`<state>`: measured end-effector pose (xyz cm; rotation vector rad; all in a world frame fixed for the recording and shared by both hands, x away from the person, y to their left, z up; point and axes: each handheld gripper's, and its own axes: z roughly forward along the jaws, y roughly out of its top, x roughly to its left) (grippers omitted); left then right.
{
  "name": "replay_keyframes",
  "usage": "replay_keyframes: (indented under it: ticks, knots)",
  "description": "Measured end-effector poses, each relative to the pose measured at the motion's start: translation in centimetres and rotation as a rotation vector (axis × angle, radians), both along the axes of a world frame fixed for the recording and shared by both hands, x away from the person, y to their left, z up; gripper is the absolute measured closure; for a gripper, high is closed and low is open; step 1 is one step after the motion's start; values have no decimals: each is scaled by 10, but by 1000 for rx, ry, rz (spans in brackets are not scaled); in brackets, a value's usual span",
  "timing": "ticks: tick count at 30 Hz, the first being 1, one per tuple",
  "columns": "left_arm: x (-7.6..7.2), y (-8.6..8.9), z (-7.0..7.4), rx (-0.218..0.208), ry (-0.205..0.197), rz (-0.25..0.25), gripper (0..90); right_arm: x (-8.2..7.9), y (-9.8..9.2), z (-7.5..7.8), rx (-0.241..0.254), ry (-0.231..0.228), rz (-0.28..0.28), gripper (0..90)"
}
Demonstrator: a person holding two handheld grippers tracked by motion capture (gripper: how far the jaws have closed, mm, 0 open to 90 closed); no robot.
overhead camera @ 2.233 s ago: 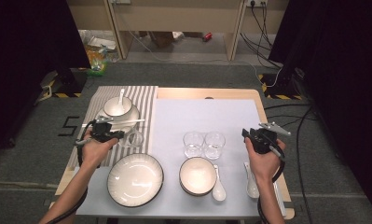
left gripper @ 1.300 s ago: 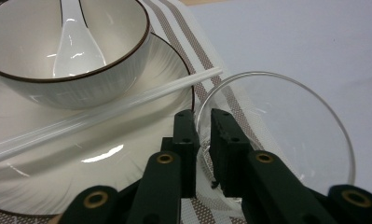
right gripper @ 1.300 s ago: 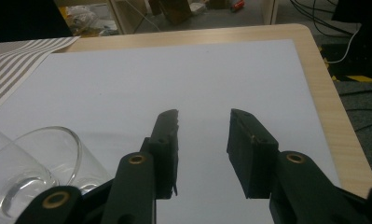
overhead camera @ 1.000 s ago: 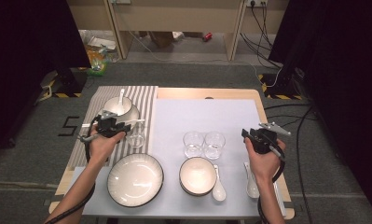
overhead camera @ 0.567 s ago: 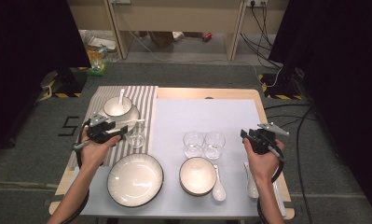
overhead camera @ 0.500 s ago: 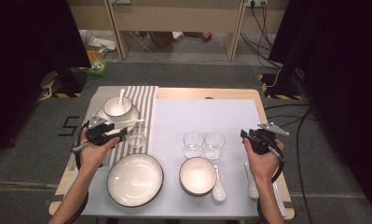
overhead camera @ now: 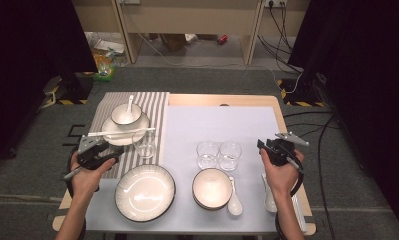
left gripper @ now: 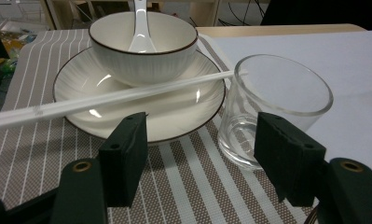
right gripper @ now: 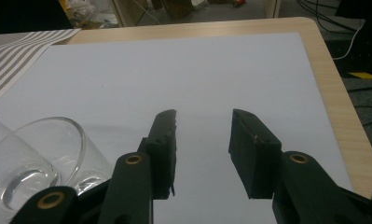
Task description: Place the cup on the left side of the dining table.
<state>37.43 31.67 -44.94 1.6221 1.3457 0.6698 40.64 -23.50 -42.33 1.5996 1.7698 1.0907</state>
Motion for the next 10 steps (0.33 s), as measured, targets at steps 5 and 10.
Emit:
replay_keyframes:
  ticks: [5,10]
  knots:
    - [-9,4,-8,-14,19,9,347,0,1,-1,-3,1,8,614]
    - [-12,5,-12,-18,31,9,344,0,-1,0,7,0,5,611]
